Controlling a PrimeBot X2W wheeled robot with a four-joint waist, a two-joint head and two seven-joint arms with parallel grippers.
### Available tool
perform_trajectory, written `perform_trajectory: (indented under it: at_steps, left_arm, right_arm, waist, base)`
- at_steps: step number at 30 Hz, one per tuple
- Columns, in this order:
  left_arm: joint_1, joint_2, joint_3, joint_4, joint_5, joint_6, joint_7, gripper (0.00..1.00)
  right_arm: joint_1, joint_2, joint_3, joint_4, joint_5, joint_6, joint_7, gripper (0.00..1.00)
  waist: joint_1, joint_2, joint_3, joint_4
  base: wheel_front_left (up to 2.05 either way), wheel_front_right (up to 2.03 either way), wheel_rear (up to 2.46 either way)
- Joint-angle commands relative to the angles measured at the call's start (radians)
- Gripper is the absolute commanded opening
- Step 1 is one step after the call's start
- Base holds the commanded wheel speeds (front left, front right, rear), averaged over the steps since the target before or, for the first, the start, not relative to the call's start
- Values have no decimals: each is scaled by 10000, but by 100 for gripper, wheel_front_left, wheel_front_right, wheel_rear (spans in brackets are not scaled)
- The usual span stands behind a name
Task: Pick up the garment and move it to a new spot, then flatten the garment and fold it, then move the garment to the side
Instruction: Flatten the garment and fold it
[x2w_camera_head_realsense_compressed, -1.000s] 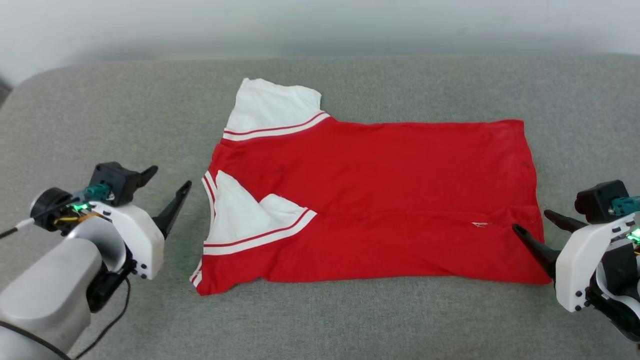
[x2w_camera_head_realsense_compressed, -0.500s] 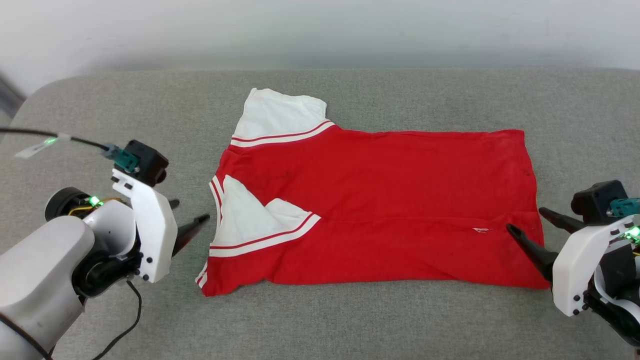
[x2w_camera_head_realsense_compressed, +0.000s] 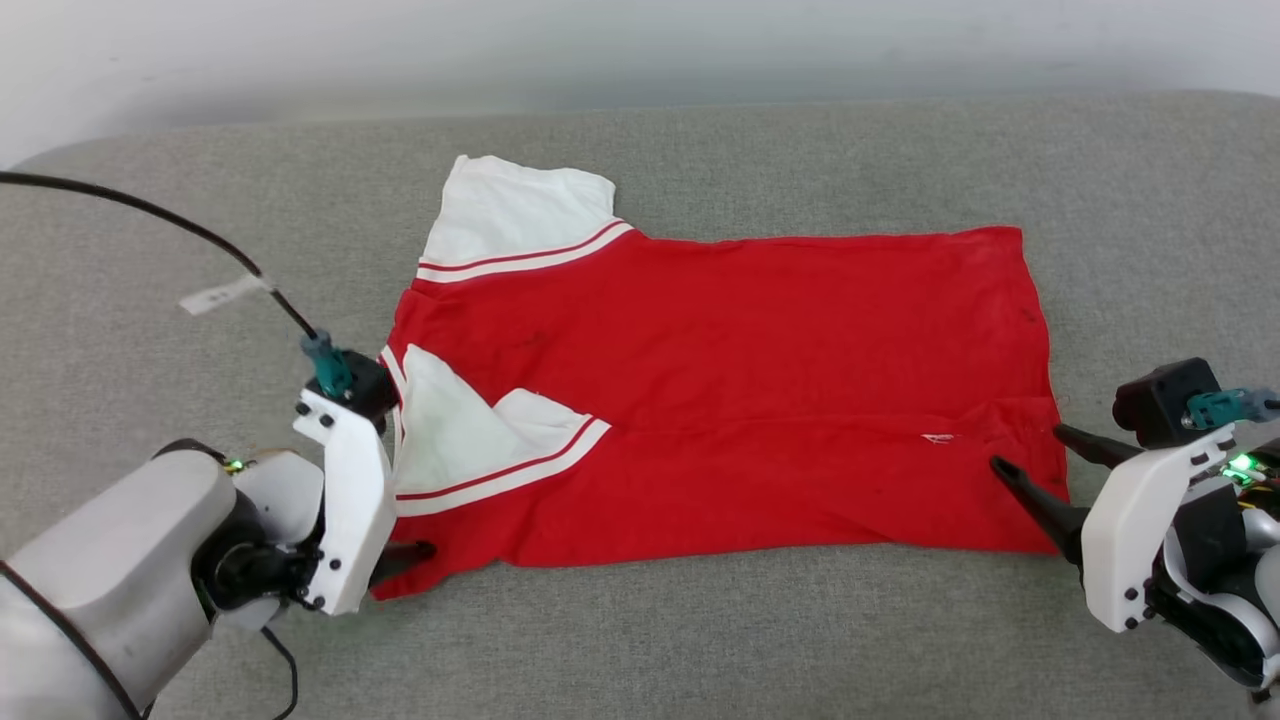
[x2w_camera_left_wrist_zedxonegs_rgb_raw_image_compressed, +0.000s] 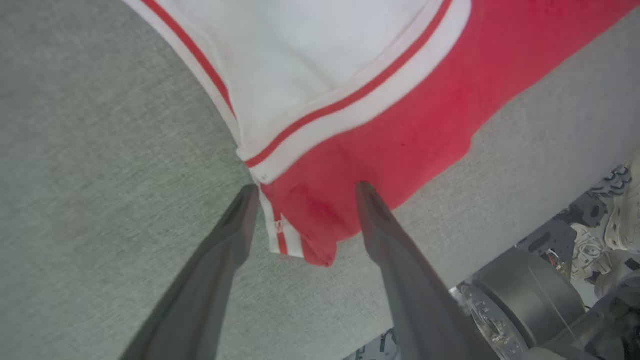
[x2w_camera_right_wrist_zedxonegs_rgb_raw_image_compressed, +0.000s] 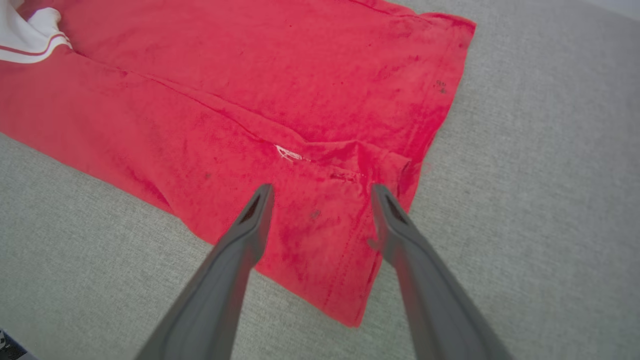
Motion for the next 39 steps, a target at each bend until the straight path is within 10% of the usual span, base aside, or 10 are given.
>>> perform_trajectory:
  at_steps: [1,7,9,18,28,39]
  left_arm:
    - [-18,-18,-83,115,85,-13,80,100]
    - [299,-285,-687,986,162,-90,522,99]
    - [297,-395,-785,1082,161,-128,445,0]
    - [-175,-128,-1139,455,128,-167,65,0]
    - [-566,345,-1430,-557,252,-165,-427,0]
    - [-1083,387,-1532,-1145,483,-166,-585,0]
  right_arm:
    - [-123,70,29,20,14,-4,-23,100]
    - [-411,206,196,187,89,-4,-75,100]
    - [-526,175,216,206,95,-4,-110,100]
    - [-1176,-557,473,-205,126,-4,397,100]
    - [-2298,-2390,1602,-693,1697,-4,3941,100]
    - [-2398,-1564,1773,915,2029,-4,5277,100]
  waist:
    - [0,0,77,-67]
    - [0,0,249,-231]
    - [0,0,243,-240]
    - [0,0,-235,-40]
    - [0,0,-267,209]
    - [0,0,505,507]
  base:
    - [0,0,0]
    - [0,0,0]
    - [0,0,0]
    - [0,0,0]
    - [0,0,0]
    - [0,0,0]
